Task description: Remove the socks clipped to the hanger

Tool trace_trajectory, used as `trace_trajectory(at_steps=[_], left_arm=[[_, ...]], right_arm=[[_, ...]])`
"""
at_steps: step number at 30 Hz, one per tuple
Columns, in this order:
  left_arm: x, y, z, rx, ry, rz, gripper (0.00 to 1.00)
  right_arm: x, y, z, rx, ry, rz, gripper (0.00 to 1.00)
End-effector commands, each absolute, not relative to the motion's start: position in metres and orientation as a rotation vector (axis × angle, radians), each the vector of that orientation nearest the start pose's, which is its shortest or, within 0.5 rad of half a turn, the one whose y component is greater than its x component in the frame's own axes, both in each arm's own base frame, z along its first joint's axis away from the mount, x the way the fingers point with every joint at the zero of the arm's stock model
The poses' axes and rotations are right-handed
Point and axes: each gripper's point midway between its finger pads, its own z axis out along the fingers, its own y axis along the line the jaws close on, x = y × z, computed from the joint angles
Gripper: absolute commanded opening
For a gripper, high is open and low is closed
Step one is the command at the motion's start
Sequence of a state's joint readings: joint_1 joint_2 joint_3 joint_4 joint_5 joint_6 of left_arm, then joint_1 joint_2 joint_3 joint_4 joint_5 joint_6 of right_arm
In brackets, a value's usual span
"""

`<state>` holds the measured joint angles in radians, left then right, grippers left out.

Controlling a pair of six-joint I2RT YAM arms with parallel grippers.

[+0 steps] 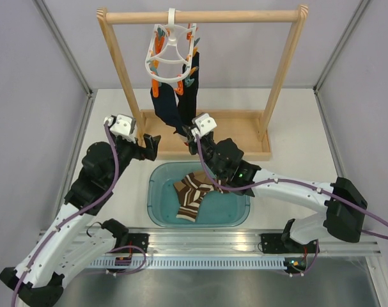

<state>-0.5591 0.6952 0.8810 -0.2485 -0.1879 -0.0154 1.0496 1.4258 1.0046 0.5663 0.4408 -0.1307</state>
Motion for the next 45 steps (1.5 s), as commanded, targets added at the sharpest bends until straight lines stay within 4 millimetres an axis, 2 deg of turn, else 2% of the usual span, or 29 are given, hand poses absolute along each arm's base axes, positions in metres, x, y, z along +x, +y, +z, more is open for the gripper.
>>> trace_trajectory(at_steps=[1, 4, 6, 7, 8, 10, 11, 18, 22, 25, 29, 35, 41, 45], left_arm=[[0.262, -0.146, 0.373, 0.313, 1.492, -0.445, 1.00], [0.267, -0.149, 0.390, 0.305, 1.455, -0.468, 1.00], [0.266, -0.156, 0.411, 0.327, 1.398, -0.512, 1.00], [0.270, -0.161, 0.412, 0.338, 1.396, -0.523, 1.00], [0.271, -0.164, 0.426, 0.348, 1.354, -0.540, 1.00], [0.281, -0.170, 0.424, 0.356, 1.362, -0.562, 1.00], [0.283, -0.171, 0.438, 0.349, 1.318, -0.600, 1.00], [0.286, -0.173, 0.461, 0.351, 1.231, -0.696, 1.00], [0.281, -0.186, 0.468, 0.415, 1.190, -0.793, 1.00], [0.286, -0.189, 0.468, 0.420, 1.188, -0.864, 1.00], [0.293, -0.184, 0.479, 0.397, 1.153, -0.937, 1.00], [0.302, -0.189, 0.483, 0.374, 1.209, -1.101, 1.00], [0.303, -0.189, 0.490, 0.358, 1.218, -1.148, 0.99], [0.306, -0.192, 0.486, 0.358, 1.259, -1.187, 0.99]], right_arm=[[0.291, 0.355, 0.324, -0.491, 1.381, 0.471, 0.01], [0.289, 0.353, 0.318, -0.496, 1.393, 0.477, 0.01], [0.287, 0.351, 0.315, -0.498, 1.400, 0.478, 0.01], [0.286, 0.350, 0.314, -0.495, 1.403, 0.482, 0.01], [0.285, 0.348, 0.312, -0.495, 1.408, 0.480, 0.01], [0.284, 0.345, 0.312, -0.488, 1.409, 0.486, 0.01], [0.282, 0.343, 0.312, -0.486, 1.408, 0.490, 0.01], [0.275, 0.336, 0.316, -0.480, 1.400, 0.514, 0.01], [0.272, 0.332, 0.319, -0.482, 1.395, 0.519, 0.01], [0.269, 0.328, 0.320, -0.478, 1.394, 0.525, 0.01], [0.268, 0.324, 0.321, -0.470, 1.394, 0.529, 0.01], [0.265, 0.321, 0.326, -0.464, 1.386, 0.538, 0.01], [0.264, 0.318, 0.329, -0.458, 1.380, 0.538, 0.01], [0.264, 0.319, 0.329, -0.456, 1.381, 0.543, 0.01]])
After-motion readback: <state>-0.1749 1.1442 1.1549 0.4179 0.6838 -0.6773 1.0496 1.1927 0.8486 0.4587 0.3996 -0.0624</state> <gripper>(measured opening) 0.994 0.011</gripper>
